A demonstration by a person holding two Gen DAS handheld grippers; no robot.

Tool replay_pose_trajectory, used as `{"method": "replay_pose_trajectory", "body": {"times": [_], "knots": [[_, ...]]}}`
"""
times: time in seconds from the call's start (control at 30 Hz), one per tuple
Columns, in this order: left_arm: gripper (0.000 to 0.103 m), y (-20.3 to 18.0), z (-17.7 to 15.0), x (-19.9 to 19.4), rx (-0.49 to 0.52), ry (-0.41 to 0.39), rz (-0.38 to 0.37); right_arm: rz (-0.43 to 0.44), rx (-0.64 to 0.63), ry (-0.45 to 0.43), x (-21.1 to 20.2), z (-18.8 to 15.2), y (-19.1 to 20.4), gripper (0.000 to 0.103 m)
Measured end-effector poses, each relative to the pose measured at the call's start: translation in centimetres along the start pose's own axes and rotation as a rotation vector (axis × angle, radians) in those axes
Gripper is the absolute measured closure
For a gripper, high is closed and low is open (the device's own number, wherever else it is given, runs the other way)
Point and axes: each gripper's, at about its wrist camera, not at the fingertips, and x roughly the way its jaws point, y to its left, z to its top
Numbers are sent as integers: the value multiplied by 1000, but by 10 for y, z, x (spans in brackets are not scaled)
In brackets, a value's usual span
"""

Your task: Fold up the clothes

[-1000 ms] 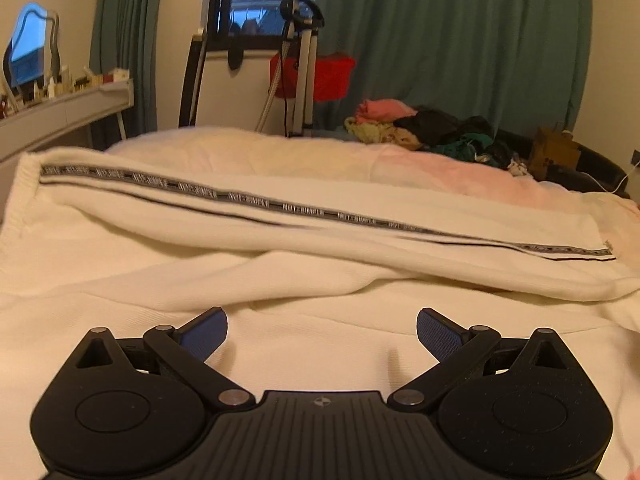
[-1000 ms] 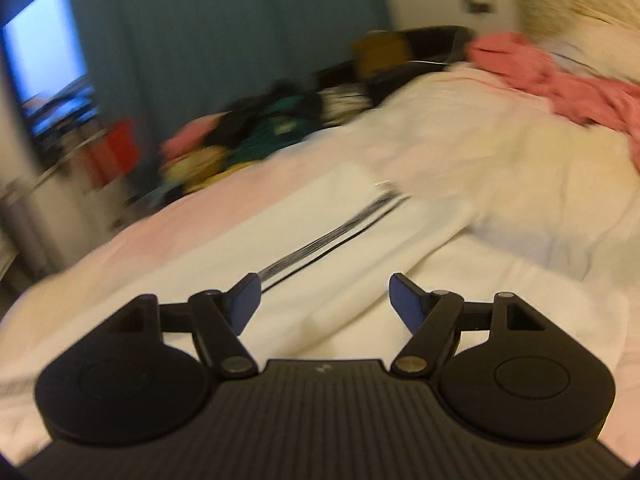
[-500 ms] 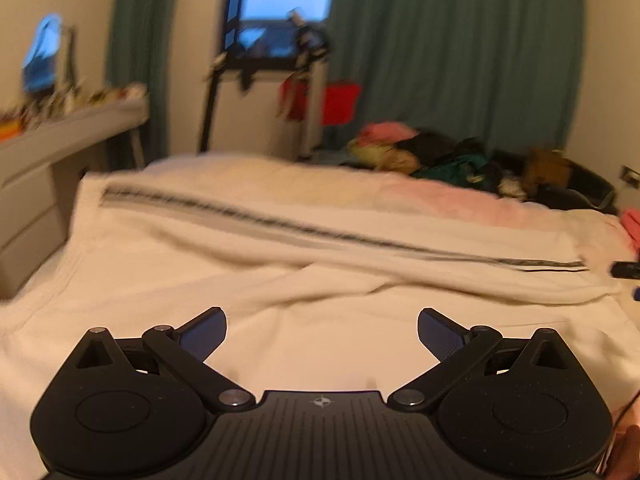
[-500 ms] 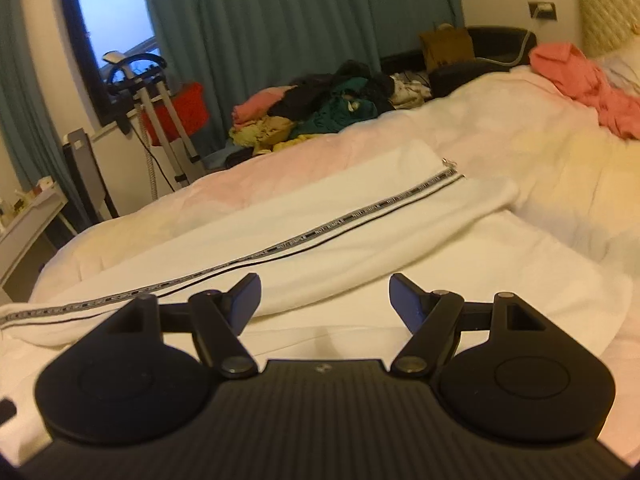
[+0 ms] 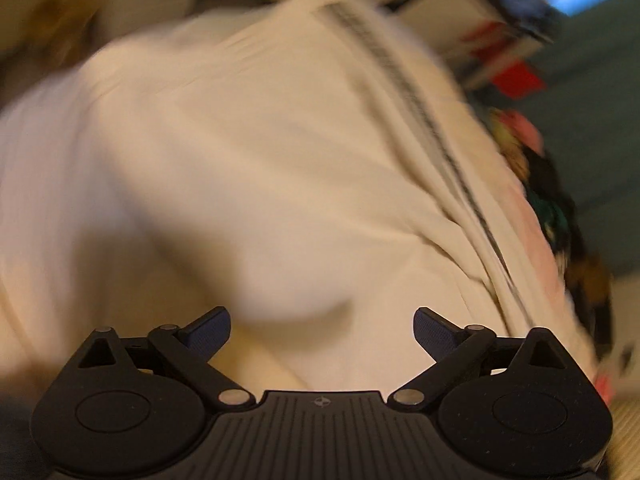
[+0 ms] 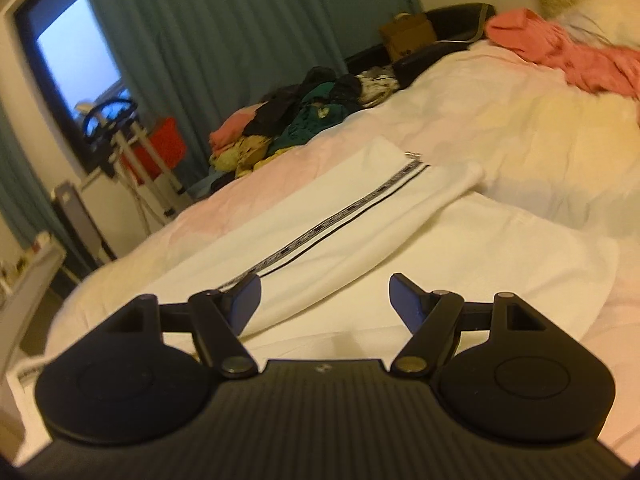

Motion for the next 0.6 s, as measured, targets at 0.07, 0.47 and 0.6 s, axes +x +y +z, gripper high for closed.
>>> {"method": "replay_pose_trajectory", "body": {"times": [0.07, 0.47, 0.6], "knots": [[8, 20, 17, -8, -107, 4, 26, -17, 37, -12, -1, 1, -7, 30], [38, 63, 85, 8, -101, -78, 48, -173, 353, -54, -3, 3, -78, 29], [52, 64, 78, 1, -96, -140, 23, -297, 446, -73, -6, -1, -104, 29]]}}
